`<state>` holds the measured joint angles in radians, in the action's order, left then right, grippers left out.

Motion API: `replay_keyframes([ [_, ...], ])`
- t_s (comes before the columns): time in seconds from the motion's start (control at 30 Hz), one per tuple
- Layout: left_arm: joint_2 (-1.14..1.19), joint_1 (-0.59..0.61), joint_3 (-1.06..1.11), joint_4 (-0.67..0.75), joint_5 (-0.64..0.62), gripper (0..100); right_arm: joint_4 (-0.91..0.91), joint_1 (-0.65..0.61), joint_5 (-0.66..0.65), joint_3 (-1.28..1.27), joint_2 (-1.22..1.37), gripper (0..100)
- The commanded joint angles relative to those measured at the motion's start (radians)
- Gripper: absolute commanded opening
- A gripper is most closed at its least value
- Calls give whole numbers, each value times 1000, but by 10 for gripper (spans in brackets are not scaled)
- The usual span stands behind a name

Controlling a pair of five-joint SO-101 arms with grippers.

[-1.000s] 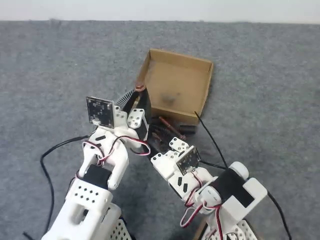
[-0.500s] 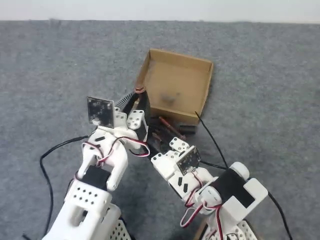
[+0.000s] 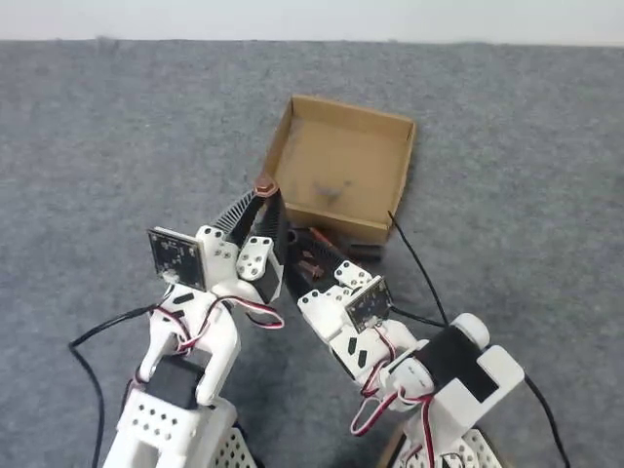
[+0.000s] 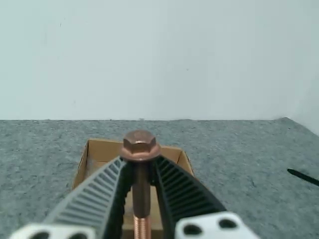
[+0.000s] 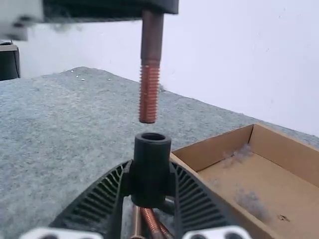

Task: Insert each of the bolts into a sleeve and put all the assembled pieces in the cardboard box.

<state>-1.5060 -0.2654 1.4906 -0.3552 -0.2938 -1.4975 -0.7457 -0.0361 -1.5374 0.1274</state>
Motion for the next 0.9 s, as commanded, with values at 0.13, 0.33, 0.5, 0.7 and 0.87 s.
replay_keyframes([
  [0.13, -35, -6, -13, 0, -17, 13, 2, 12, -8, 34, -1, 6],
  [0.33, -35, -29, 12, 0, -15, 13, 2, 13, -8, 34, -4, 6],
  [0.5, -35, -37, 12, -2, -15, 13, 1, 16, -8, 34, -8, 6],
  [0.7, -35, -40, 28, 0, -15, 13, 1, 16, -11, 34, -8, 6],
  [0.87, -35, -54, 41, 0, -14, 13, 1, 16, -14, 32, -8, 6],
])
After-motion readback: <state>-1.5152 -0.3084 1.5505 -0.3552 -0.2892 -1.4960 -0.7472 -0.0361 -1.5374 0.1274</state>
